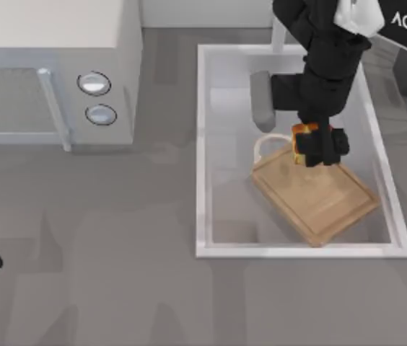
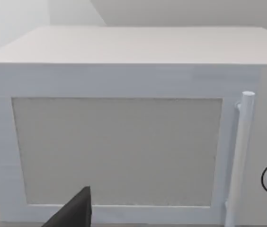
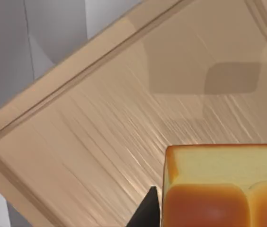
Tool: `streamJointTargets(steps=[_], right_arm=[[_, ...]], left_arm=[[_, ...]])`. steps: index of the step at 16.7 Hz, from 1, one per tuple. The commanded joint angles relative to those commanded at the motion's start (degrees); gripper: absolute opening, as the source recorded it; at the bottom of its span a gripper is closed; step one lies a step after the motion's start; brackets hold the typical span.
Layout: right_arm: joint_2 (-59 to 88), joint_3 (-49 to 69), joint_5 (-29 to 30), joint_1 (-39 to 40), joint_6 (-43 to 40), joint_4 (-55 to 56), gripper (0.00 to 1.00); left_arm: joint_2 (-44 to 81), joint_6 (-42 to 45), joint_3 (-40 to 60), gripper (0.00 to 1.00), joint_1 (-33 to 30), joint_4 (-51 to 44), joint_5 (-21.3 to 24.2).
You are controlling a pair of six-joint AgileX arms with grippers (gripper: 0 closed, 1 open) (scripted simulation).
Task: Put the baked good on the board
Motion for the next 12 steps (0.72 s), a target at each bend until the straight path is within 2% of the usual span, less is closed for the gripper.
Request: streamJointTargets(steps=[12], right_arm=[[0.83,-5.77,0.01,0.23,-0.20,7.20,0.00]], left_arm=[[0.00,0.00,0.00,1.00,0.00,0.00,0.00]])
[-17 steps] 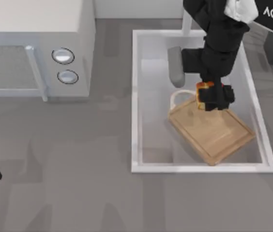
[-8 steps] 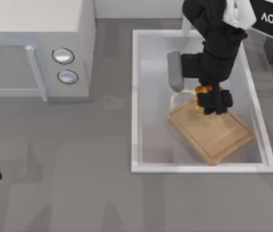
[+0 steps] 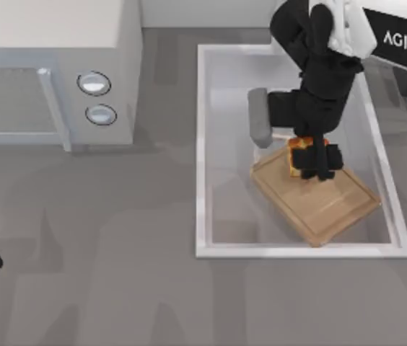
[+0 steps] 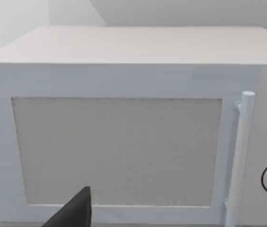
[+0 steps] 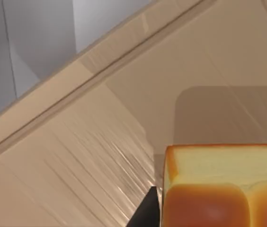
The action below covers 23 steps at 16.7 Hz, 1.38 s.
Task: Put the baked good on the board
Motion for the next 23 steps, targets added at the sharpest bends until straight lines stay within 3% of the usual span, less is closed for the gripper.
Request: streamJointTargets(steps=[7,20,23], right_arm=[[0.67,-1.24,0.01,0.04,-0.05,1.27,0.00],[0.67,-1.24,0.01,0.04,-0.05,1.27,0.98],[0.67,-1.24,0.01,0.04,-0.05,1.27,1.00]], left_arm=[[0.00,0.00,0.00,1.00,0.00,0.00,0.00],[0.00,0.00,0.00,1.00,0.00,0.00,0.00],[0.00,0.00,0.00,1.00,0.00,0.00,0.00]])
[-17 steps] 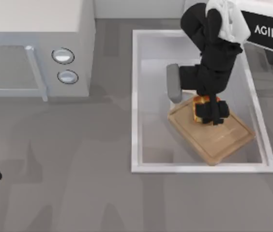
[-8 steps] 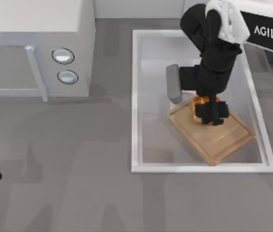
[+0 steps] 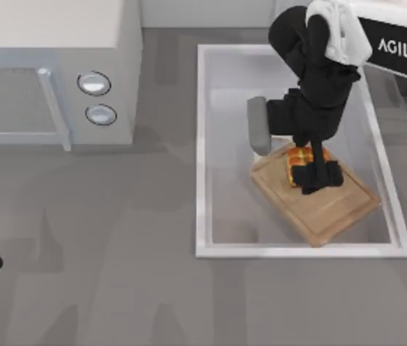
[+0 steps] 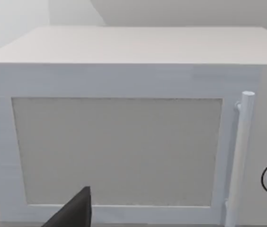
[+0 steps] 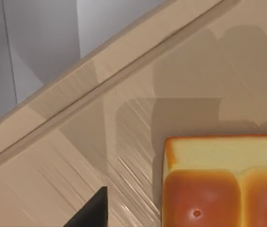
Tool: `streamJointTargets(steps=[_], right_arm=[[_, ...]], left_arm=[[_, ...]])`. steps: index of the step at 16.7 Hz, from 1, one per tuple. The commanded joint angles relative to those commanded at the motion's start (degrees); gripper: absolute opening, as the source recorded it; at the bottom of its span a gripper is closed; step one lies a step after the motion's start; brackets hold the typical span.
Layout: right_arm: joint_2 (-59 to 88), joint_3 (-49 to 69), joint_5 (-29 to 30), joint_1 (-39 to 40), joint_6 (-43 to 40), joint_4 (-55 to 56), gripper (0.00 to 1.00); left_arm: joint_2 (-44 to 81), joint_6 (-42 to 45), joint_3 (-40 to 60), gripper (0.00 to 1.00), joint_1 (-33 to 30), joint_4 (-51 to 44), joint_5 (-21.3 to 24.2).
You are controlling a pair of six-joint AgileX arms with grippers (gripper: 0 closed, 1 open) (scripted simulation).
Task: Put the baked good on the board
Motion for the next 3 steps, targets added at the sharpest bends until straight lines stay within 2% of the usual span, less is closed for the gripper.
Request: streamJointTargets(steps=[3], right_arm=[[0.00,0.00,0.00,0.00,0.00,0.00,1.00]], left_arm=[[0.00,0.00,0.00,1.00,0.00,0.00,0.00]])
